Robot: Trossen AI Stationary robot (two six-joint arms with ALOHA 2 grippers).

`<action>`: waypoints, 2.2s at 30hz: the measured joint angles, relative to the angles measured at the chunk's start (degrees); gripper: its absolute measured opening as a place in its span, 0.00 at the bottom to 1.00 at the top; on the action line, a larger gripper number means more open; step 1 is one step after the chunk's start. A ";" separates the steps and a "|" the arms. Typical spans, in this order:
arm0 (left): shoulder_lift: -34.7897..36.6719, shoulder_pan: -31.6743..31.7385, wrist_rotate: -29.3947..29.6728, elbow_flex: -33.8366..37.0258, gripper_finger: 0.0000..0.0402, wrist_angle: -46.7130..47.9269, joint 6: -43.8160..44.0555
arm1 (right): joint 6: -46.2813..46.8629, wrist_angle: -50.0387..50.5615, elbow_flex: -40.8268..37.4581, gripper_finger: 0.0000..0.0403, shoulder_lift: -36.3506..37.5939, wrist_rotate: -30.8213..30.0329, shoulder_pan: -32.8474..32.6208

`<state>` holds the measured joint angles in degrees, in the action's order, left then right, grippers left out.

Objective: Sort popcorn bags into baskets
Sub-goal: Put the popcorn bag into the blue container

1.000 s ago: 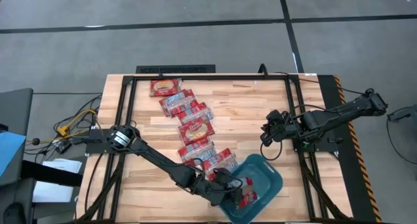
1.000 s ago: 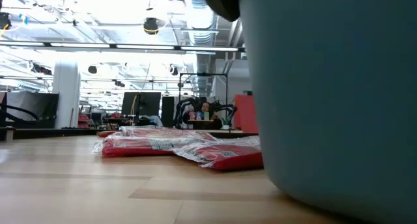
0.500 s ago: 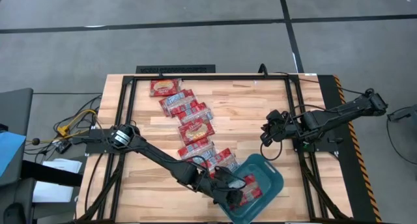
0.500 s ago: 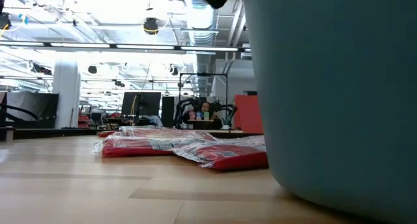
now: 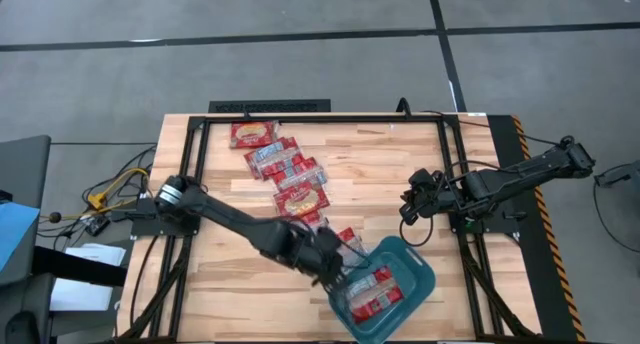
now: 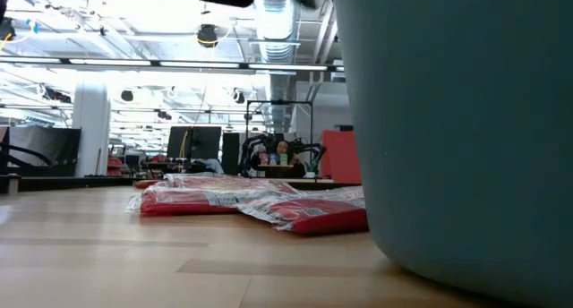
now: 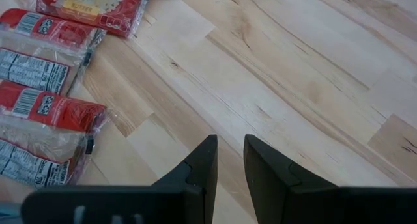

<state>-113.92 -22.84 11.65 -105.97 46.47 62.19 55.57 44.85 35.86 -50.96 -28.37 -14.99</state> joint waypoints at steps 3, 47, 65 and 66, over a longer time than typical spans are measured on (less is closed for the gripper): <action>1.00 1.65 3.67 0.00 0.41 4.15 -8.85 | 0.00 -0.03 0.00 0.25 0.00 -0.01 -0.02; -3.30 12.79 -12.01 29.72 0.70 -31.28 -32.78 | 6.05 -4.33 -4.37 0.25 -0.02 -0.16 0.03; -6.99 14.88 -18.43 29.58 0.09 -30.92 -29.12 | 5.97 -4.62 -4.33 0.25 0.00 -0.23 0.14; -7.00 14.95 -18.48 29.60 0.05 -30.87 -28.85 | 5.97 -4.62 -4.33 0.25 -0.02 -0.21 0.14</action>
<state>-120.93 -7.89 -6.83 -76.38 15.60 33.34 61.54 40.23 31.53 -50.98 -28.58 -14.85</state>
